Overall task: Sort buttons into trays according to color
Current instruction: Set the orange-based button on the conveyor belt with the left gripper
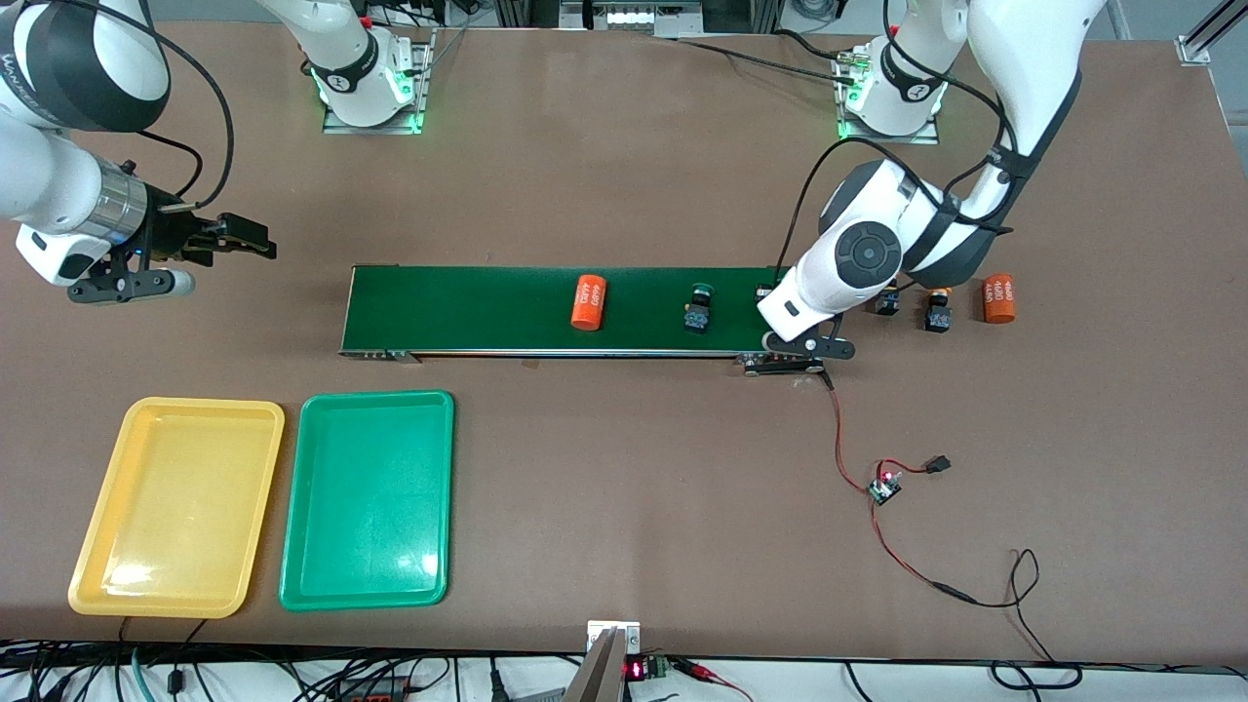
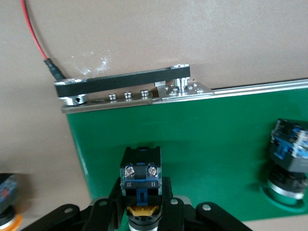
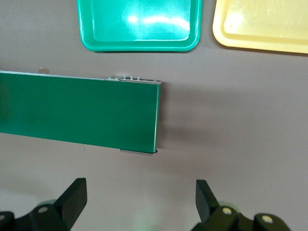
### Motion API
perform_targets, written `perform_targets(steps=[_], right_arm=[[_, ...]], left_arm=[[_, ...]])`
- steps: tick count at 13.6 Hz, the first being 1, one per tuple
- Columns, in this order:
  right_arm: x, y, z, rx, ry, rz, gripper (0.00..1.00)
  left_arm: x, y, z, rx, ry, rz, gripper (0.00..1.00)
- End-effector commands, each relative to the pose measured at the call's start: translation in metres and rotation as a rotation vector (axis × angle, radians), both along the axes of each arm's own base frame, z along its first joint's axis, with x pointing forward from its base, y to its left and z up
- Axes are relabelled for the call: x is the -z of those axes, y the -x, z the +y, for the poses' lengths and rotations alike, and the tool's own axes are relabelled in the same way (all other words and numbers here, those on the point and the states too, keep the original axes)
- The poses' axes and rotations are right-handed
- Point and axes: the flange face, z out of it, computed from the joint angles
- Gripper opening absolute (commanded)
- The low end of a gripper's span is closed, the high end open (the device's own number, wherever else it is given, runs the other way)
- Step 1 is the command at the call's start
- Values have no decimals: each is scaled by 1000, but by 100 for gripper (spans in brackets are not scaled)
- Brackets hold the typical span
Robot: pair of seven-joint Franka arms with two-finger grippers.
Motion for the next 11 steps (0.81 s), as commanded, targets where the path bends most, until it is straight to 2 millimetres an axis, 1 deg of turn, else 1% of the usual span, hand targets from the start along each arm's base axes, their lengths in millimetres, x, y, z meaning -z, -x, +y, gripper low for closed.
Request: perform_targets(steps=[1, 2, 3, 4, 5, 6, 7, 8, 10, 11], right_arm=[[-1, 4, -2, 15, -14, 6, 100], [-1, 4, -2, 15, -14, 6, 100], [-1, 4, -2, 15, -14, 6, 100], [-1, 4, -2, 15, -14, 6, 100], [-1, 4, -2, 15, -14, 6, 100], [-1, 4, -3, 16, -14, 6, 100], [-1, 4, -3, 17, -14, 4, 100], [-1, 4, -2, 15, -14, 6, 100], [-1, 4, -3, 16, -14, 6, 100], [-1, 4, -2, 15, -14, 6, 100]], left_arm=[[-1, 2, -5, -39, -3, -19, 32], [-7, -2, -1, -30, -3, -28, 80], [-18, -7, 0, -36, -1, -48, 100], [-33, -14, 0, -44, 4, -78, 100], [-50, -19, 5, -50, -8, -86, 100], [-70, -28, 18, -64, -34, -72, 100], [-84, -32, 28, -55, -62, -46, 100], [-95, -38, 48, -57, -91, -23, 100], [-102, -56, 114, -106, -129, -15, 100], [-100, -58, 141, -83, -135, -6, 100]])
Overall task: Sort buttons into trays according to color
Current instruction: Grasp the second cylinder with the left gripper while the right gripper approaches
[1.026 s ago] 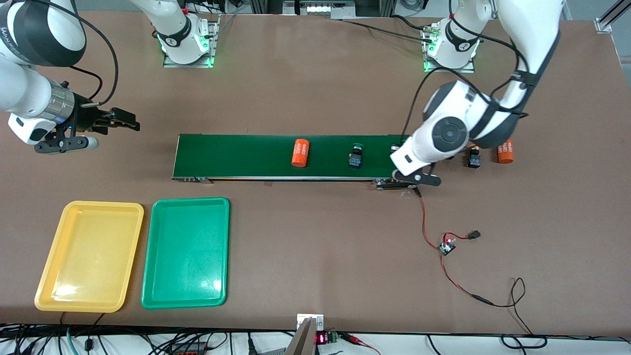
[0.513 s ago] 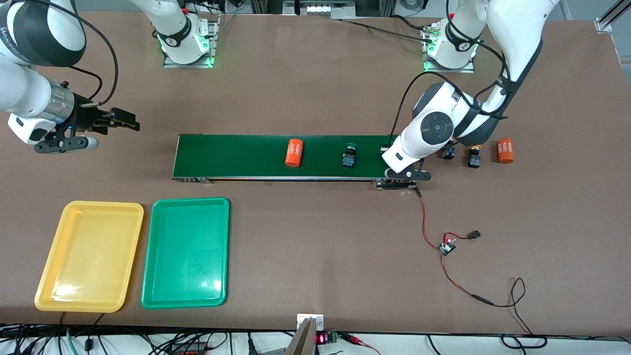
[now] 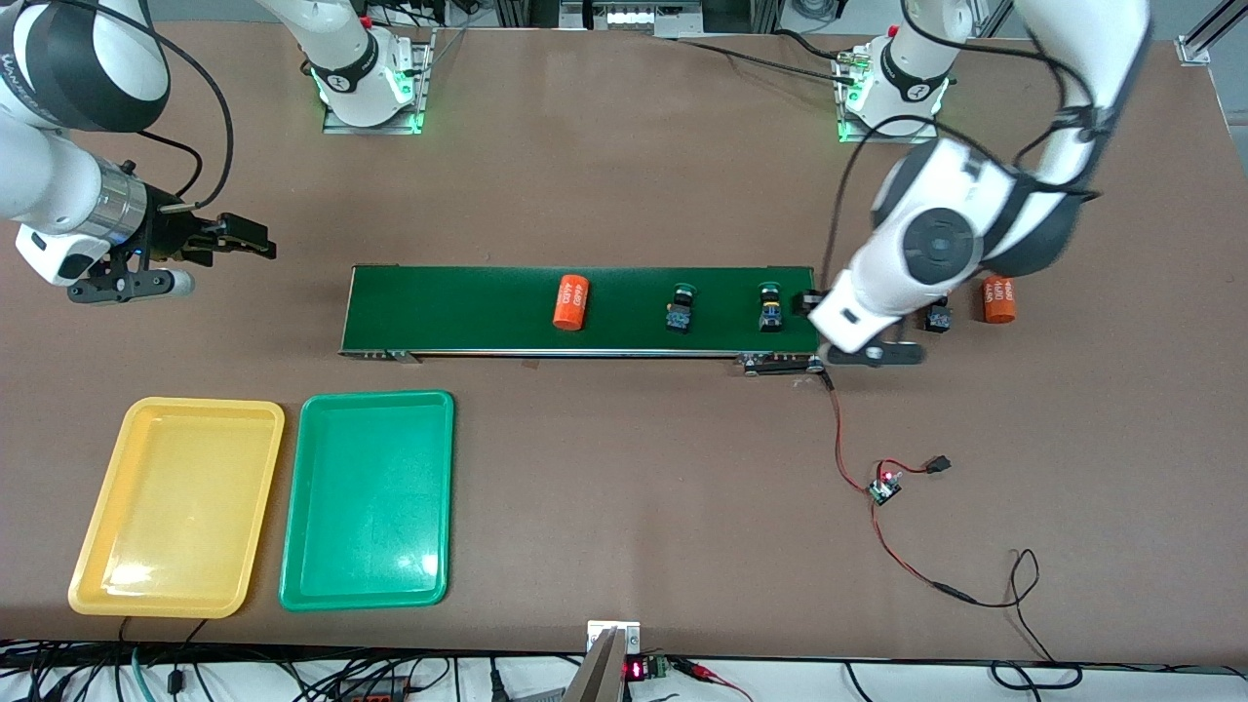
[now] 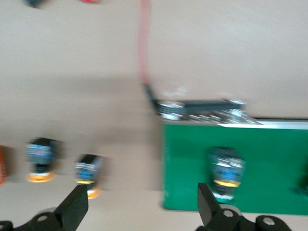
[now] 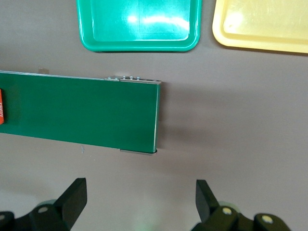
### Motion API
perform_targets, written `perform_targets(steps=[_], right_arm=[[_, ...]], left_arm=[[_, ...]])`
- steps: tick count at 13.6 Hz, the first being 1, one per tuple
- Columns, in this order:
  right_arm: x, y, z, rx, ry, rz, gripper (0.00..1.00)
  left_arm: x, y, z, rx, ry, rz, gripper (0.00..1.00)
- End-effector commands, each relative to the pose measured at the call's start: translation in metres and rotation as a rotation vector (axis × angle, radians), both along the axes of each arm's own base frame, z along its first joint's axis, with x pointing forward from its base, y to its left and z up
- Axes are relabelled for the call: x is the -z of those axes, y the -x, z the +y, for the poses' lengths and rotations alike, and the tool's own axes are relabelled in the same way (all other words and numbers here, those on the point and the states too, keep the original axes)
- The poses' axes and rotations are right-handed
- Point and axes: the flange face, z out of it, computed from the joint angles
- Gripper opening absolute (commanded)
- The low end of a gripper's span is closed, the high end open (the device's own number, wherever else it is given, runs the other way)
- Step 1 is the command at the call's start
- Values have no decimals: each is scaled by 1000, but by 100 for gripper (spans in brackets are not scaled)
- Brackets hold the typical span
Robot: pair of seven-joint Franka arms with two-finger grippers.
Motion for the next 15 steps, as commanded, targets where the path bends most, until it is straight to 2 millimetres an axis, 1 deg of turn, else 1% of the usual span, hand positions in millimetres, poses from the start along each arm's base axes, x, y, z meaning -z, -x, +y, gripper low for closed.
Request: perform_targets(steps=[1, 2, 3, 5, 7, 9, 11, 12, 13, 14, 15], right_arm=[[-1, 4, -1, 18, -13, 5, 100], [-1, 4, -1, 18, -13, 6, 100], [-1, 4, 0, 14, -14, 6, 100], [0, 5, 3, 13, -13, 3, 100], [4, 9, 4, 16, -10, 7, 100], [8, 18, 12, 34, 3, -3, 100], [16, 35, 30, 53, 20, -43, 100], [17, 37, 40, 21, 53, -48, 100], [15, 38, 49, -15, 109, -60, 100], [15, 38, 55, -9, 138, -65, 100], [15, 40, 66, -14, 150, -66, 100]], left_arm=[[-2, -7, 81, 56, -26, 48, 100], [-1, -11, 138, 91, -20, 71, 100], [-1, -11, 168, 122, -12, 80, 100], [11, -1, 221, 139, -2, 117, 100], [37, 19, 252, 171, 26, 175, 100], [61, 41, 277, 173, 50, 206, 100], [84, 63, 289, 197, 63, 168, 100], [101, 76, 293, 193, 60, 129, 100], [113, 83, 295, 203, 53, 77, 100], [121, 85, 301, 236, 47, 29, 100], [130, 90, 308, 253, 47, 6, 100]])
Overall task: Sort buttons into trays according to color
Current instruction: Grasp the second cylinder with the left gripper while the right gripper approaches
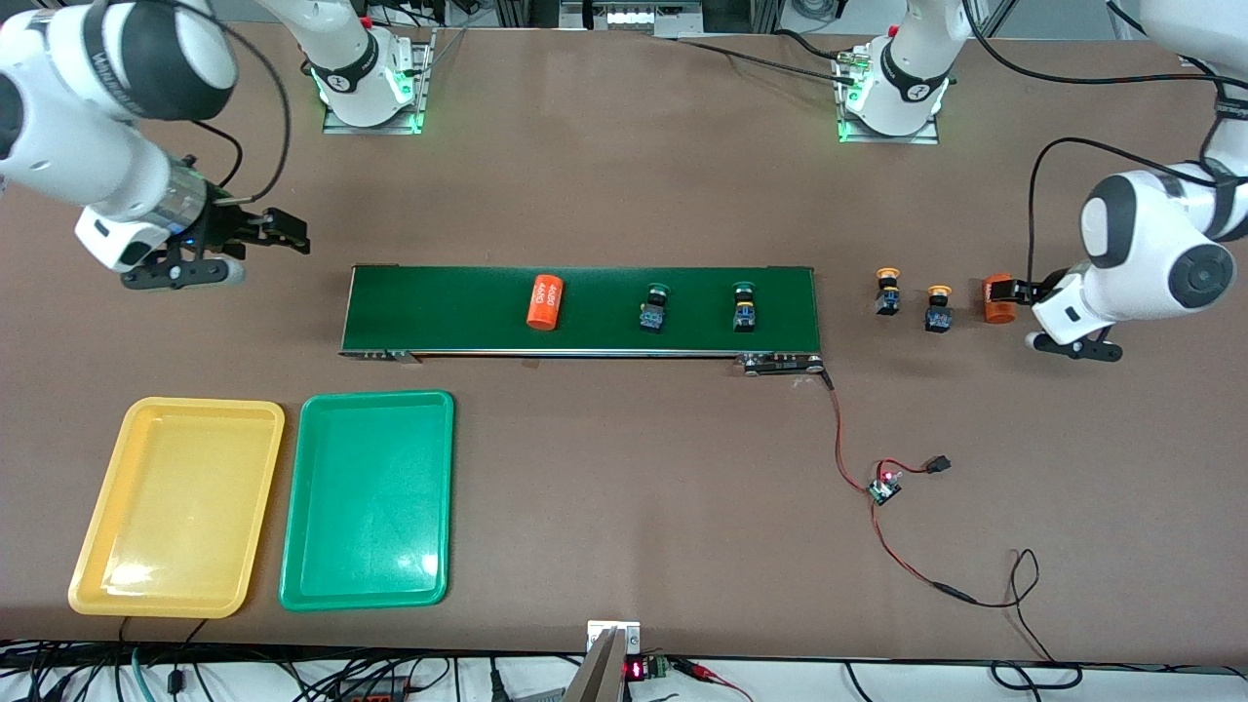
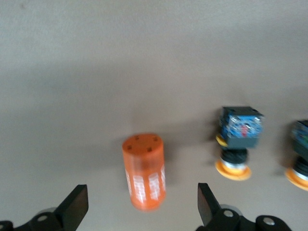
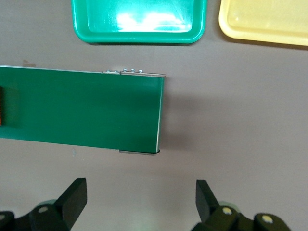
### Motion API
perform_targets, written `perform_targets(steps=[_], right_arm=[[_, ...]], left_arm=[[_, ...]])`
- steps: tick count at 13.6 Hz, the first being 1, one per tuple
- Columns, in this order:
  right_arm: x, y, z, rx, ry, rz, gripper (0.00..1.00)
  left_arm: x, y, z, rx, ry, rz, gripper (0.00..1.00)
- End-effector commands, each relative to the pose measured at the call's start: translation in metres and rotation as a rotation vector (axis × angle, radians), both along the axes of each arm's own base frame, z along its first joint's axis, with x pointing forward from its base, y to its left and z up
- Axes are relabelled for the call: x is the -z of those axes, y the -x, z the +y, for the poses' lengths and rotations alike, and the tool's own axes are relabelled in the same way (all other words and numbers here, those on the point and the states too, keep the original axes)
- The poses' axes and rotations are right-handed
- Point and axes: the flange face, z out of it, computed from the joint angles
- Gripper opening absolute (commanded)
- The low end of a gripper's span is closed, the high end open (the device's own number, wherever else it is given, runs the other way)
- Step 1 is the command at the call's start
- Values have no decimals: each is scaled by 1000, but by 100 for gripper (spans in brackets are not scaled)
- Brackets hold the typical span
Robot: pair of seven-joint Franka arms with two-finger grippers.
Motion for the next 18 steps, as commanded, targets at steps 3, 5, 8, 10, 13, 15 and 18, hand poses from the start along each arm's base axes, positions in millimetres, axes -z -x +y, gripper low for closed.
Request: perform_targets(steps=[3, 5, 8, 10, 13, 15, 18], right_arm=[[-5, 10, 21, 18, 48, -32, 100], [-5, 9, 22, 18, 48, -35, 100], [-4, 8, 29, 55, 49, -45, 100], [-4, 9, 39, 68, 45, -53, 100], [-3, 8, 56, 89, 35, -66, 100], [-3, 8, 71, 101, 36, -73, 100], [2, 10, 98, 105, 33, -90, 100]], left_arm=[[35, 37, 6, 59, 3, -99, 99], [51, 42, 6, 57, 4, -98, 72], [50, 45, 8, 19, 8, -70, 25], [32, 38, 10, 15, 6, -65, 14], [-8, 9, -4, 47, 12, -35, 14], [-45, -22, -22, 88, 19, 21, 14], [-80, -47, -74, 247, 60, 71, 15]])
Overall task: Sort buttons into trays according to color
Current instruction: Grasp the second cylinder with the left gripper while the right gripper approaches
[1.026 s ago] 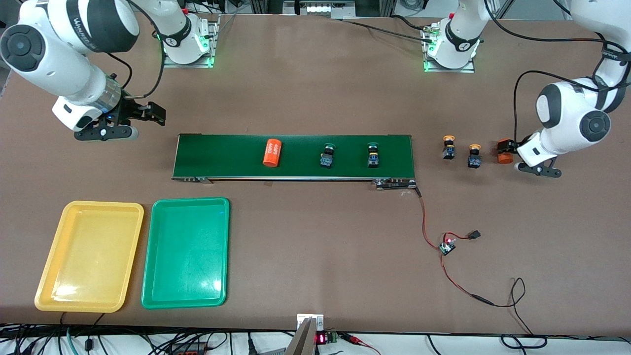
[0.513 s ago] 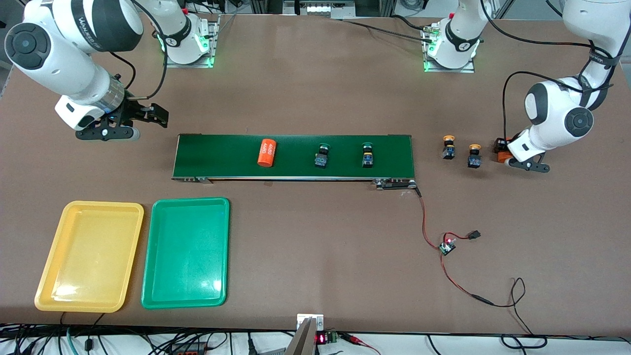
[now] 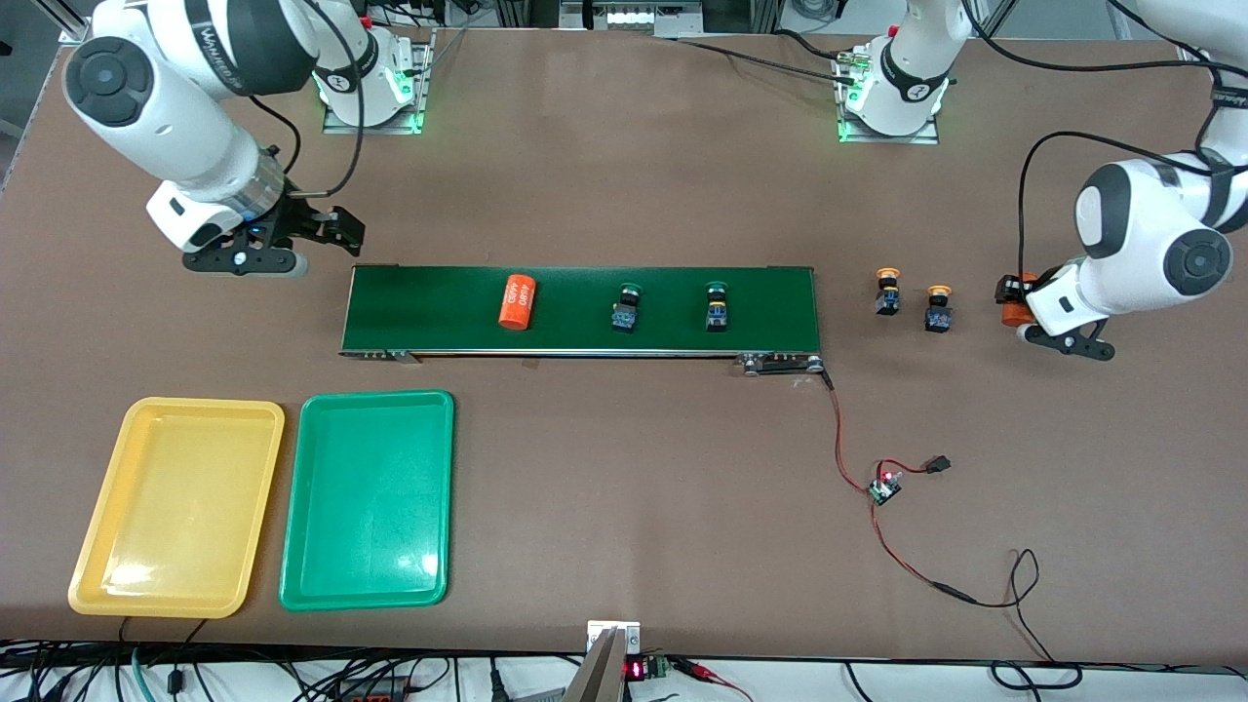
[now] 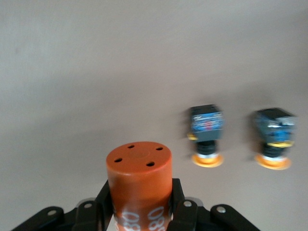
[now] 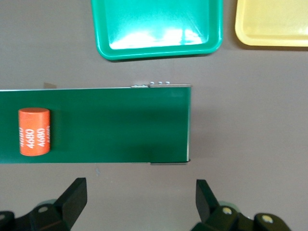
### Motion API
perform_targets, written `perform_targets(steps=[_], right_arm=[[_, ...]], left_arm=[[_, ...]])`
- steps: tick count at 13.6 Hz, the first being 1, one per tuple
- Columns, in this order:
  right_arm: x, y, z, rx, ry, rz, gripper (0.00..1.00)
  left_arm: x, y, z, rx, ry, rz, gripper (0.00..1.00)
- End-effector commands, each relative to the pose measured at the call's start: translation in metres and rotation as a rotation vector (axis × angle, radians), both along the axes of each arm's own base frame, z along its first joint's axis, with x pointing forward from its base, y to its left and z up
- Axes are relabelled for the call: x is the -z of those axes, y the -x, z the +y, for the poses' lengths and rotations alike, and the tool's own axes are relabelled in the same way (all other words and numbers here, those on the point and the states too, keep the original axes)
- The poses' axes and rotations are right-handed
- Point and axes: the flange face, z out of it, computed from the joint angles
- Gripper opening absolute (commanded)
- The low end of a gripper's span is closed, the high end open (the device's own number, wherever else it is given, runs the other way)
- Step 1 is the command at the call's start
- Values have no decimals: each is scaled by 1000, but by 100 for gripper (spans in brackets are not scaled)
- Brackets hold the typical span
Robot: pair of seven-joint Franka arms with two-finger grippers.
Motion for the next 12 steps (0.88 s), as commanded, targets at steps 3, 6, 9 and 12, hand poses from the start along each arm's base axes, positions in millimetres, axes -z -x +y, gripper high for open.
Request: perform_targets(steps=[3, 6, 9, 12], right_arm=[[7, 2, 23, 3, -7, -11, 100], [9, 3, 28, -6, -6, -6, 100], [10, 3, 28, -6, -6, -5, 100], [10, 3, 28, -6, -6, -6, 100]], left_arm=[[-19, -20, -93, 287, 73, 18, 15], [-8, -16, -177, 446, 118, 11, 13], [-1, -6, -257, 656, 194, -32, 10], [14, -1, -302, 919, 278, -86, 10]])
